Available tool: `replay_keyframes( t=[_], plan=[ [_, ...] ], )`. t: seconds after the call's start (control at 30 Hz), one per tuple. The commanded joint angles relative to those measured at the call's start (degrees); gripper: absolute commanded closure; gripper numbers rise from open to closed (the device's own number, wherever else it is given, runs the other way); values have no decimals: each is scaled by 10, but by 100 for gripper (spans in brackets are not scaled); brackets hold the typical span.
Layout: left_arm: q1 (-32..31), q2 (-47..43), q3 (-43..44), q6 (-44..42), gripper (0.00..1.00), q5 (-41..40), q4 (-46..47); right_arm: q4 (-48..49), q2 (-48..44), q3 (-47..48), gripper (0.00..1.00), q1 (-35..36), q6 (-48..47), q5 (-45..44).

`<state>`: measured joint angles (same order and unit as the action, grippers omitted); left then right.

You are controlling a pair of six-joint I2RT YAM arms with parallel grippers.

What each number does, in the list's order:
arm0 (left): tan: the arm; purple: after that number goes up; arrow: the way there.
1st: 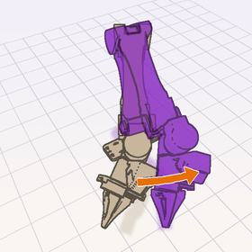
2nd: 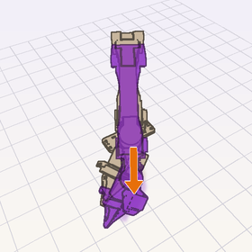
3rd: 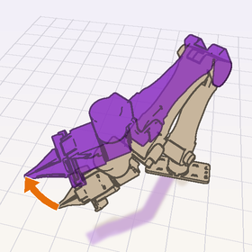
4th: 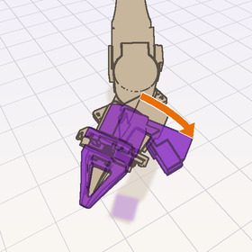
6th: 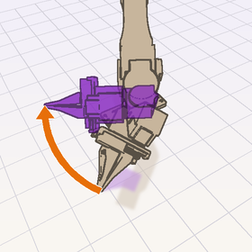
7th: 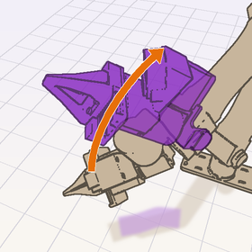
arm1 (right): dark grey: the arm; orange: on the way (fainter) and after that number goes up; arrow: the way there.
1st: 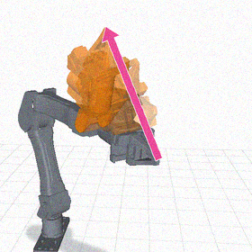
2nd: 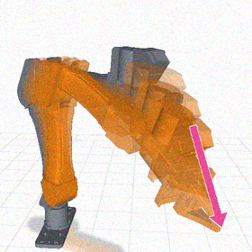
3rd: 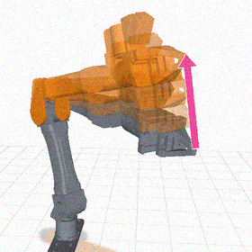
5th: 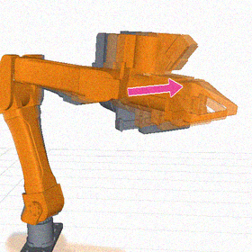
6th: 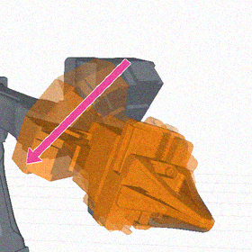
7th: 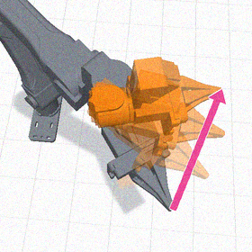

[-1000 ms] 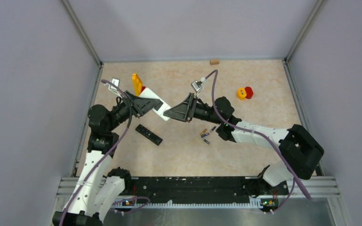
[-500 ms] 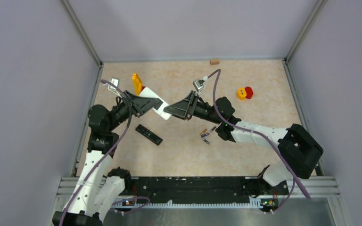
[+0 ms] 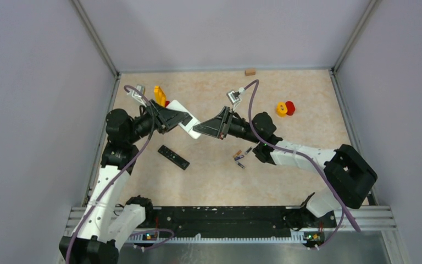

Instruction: Load the batteries into the remote control

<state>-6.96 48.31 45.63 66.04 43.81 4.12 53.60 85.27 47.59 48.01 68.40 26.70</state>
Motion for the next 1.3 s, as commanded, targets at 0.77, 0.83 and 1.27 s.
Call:
replay_keyframes(
  t=[0.77, 0.83, 1.27],
  plan=[
    [2, 12, -49, -47, 100, -100, 116, -24, 57, 14, 35, -20, 112, -31],
    [2, 11, -50, -59, 100, -104, 116, -42, 55, 17, 40, -19, 116, -32],
    [2, 8, -46, -129, 100, -132, 66, -109, 58, 39, 74, -20, 125, -27]
  ],
)
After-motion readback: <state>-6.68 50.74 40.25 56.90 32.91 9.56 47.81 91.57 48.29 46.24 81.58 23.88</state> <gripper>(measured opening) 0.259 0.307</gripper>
